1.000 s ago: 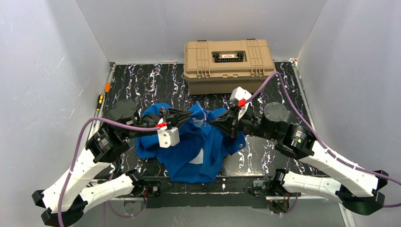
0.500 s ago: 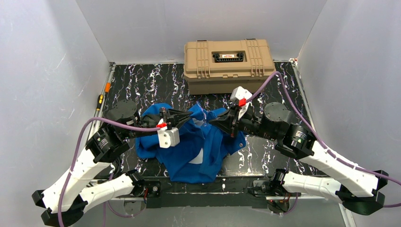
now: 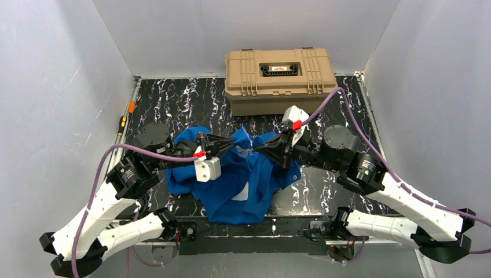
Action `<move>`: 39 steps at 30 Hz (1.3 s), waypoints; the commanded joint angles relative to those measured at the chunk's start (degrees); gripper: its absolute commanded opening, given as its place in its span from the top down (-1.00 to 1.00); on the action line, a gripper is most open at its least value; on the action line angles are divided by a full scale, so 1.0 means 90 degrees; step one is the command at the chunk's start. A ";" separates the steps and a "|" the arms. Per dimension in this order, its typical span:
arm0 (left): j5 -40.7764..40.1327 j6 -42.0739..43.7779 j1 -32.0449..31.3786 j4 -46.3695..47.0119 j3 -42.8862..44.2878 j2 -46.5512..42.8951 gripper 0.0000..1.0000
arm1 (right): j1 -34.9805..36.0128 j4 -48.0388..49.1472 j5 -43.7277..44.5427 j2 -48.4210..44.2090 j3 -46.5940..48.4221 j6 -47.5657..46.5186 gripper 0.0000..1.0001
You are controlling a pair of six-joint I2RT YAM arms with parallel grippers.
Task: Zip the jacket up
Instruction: Insert the zipper into the jacket.
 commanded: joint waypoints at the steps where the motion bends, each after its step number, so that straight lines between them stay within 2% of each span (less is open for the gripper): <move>1: 0.0045 -0.0093 0.0012 0.0281 0.0161 -0.0096 1.00 | -0.0021 0.0394 0.0001 -0.0163 0.0178 0.0050 0.97; 39: 0.0044 -0.0433 0.0004 0.0539 0.0235 -0.0066 1.00 | -0.0022 0.0354 -0.0029 -0.0099 0.0022 0.0025 0.97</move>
